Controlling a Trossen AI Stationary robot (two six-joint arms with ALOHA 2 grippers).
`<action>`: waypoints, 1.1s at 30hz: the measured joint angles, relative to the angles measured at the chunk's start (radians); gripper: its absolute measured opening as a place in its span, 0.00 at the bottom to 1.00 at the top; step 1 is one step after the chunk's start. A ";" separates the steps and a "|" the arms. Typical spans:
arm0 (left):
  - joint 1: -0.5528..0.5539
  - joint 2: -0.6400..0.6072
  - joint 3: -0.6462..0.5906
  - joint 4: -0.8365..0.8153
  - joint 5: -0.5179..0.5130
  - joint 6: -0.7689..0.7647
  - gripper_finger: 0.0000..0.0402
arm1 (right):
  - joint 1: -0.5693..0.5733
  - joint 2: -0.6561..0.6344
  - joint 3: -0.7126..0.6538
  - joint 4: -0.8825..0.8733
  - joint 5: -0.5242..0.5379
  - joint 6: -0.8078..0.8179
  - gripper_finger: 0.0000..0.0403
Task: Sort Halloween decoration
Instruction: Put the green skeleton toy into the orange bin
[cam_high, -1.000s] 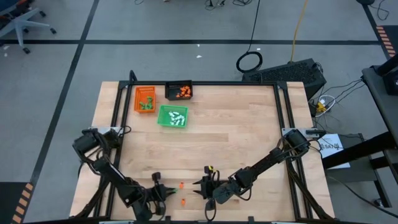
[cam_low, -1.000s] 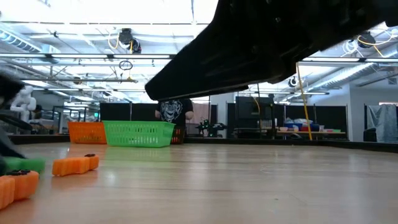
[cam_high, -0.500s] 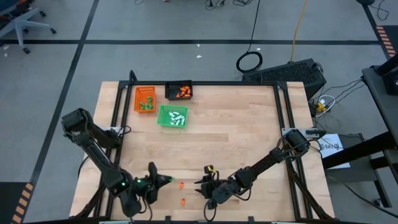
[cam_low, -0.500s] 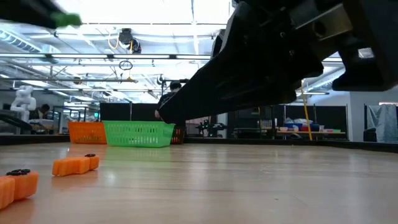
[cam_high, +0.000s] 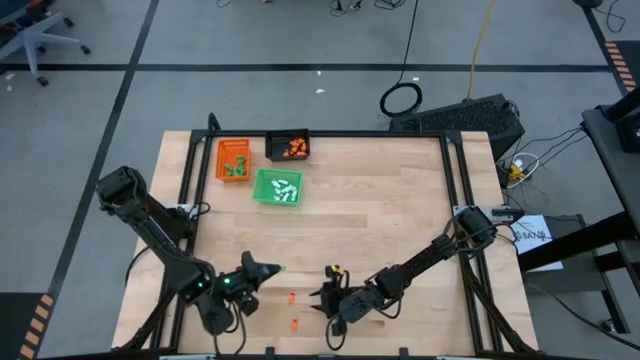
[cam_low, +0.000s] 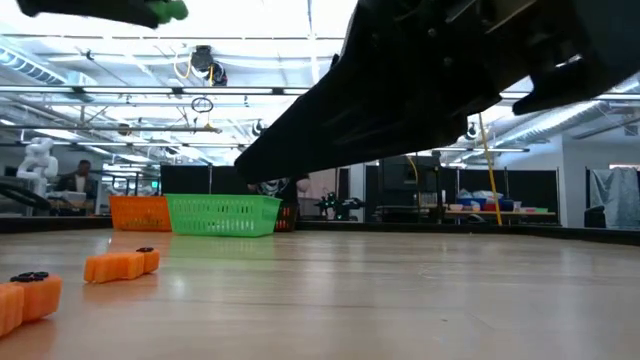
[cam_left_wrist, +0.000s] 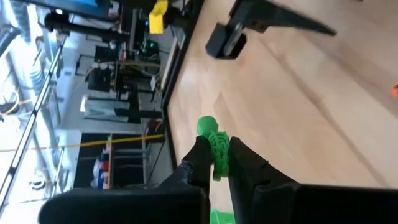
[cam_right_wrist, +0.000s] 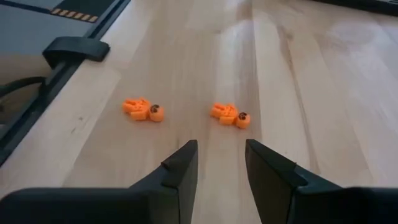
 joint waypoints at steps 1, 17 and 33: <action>0.008 0.000 0.000 -0.002 0.000 -0.001 0.06 | -0.002 0.000 0.000 0.001 -0.004 0.002 0.29; 0.046 0.000 0.000 -0.009 -0.005 -0.125 0.06 | -0.085 0.000 0.000 0.091 -0.242 -0.127 0.29; 0.058 -0.046 0.000 0.074 -0.084 -0.532 0.06 | -0.209 0.147 0.002 0.357 -0.513 -0.239 0.46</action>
